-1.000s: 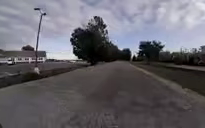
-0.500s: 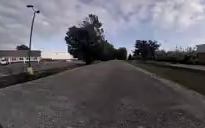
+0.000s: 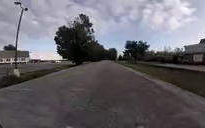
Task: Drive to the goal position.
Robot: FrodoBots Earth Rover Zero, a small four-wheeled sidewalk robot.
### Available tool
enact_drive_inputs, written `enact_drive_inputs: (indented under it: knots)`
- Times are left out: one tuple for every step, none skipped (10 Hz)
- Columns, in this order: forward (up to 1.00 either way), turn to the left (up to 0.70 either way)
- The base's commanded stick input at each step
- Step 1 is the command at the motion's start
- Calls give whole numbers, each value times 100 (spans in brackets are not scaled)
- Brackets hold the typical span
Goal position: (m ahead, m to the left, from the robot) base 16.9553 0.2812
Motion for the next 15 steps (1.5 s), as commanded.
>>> enact_drive_inputs:
  knots:
    - [70,0]
    - [70,0]
    - [70,0]
    - [70,0]
    - [70,0]
    - [70,35]
    - [70,35]
    - [70,28]
    - [70,0]
    - [70,0]
    - [70,0]
    - [70,0]
    - [70,0]
    - [70,0]
    - [70,0]
